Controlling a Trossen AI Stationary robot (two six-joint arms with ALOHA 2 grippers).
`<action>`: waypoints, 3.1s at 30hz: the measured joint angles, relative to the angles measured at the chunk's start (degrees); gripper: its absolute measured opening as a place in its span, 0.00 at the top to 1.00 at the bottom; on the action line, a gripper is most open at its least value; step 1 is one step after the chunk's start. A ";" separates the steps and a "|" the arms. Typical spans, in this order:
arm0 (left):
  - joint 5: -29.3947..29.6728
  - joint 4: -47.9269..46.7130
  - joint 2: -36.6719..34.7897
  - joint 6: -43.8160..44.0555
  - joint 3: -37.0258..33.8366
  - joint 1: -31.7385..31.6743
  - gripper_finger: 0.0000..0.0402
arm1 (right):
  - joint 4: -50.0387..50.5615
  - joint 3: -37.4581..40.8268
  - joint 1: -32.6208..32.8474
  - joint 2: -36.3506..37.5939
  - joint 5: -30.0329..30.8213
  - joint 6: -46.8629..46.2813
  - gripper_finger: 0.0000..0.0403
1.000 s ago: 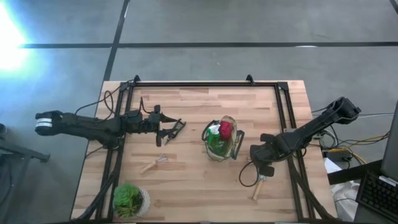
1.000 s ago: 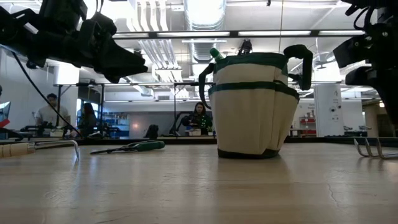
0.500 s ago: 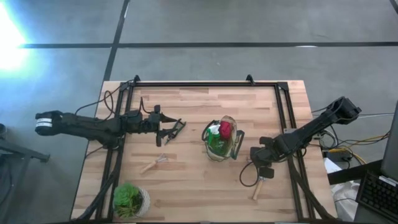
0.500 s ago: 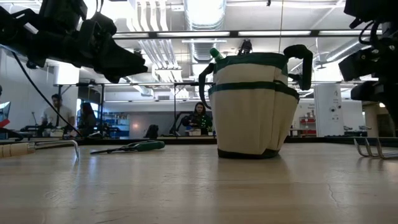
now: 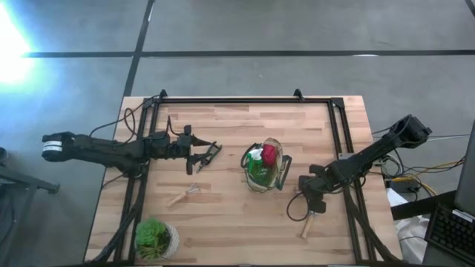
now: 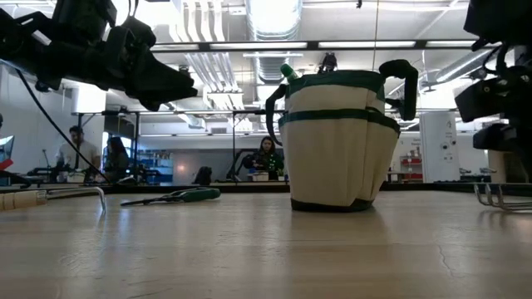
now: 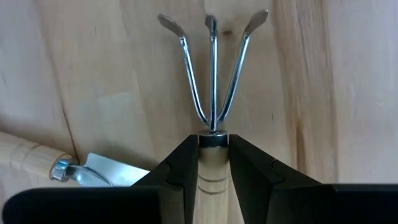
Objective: Pick & Place Garden tools in Gardening bag
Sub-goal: Put the right hand rake into the pocket of the gardening bag
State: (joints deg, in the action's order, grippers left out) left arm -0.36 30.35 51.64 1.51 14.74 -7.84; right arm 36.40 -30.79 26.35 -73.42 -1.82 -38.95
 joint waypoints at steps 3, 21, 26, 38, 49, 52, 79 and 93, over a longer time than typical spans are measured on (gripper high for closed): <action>0.00 0.00 0.00 0.01 0.00 0.01 0.49 | -0.36 0.79 0.00 -0.05 -0.66 -1.19 0.79; 0.00 0.00 0.00 0.00 0.00 0.00 0.49 | -2.07 1.75 -0.02 -0.05 -1.01 -2.48 0.82; 0.00 0.00 0.00 0.01 0.00 0.00 0.49 | -2.07 1.75 -0.02 -0.07 -1.10 -1.59 0.87; 0.00 0.00 0.00 0.00 0.00 0.00 0.49 | -2.11 1.76 -0.02 -0.09 -1.17 -0.91 0.86; 0.00 0.00 0.00 0.00 0.00 0.01 0.49 | -2.10 1.71 -0.02 -0.07 -1.14 -0.91 0.86; 0.00 0.00 0.00 -0.01 0.00 0.00 0.49 | -1.70 1.18 0.00 -0.09 -1.17 -0.91 0.86; 0.00 -0.38 0.00 0.01 -0.02 0.00 0.49 | 6.14 -2.42 0.00 5.61 0.48 -0.32 0.86; 0.00 -0.44 0.00 0.01 -0.02 0.02 0.49 | 7.83 -5.59 0.02 20.80 3.37 -0.51 0.86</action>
State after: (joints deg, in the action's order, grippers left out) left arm -0.36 29.91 51.64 1.51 14.72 -7.82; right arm 44.23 -36.38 26.37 -52.62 1.55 -39.46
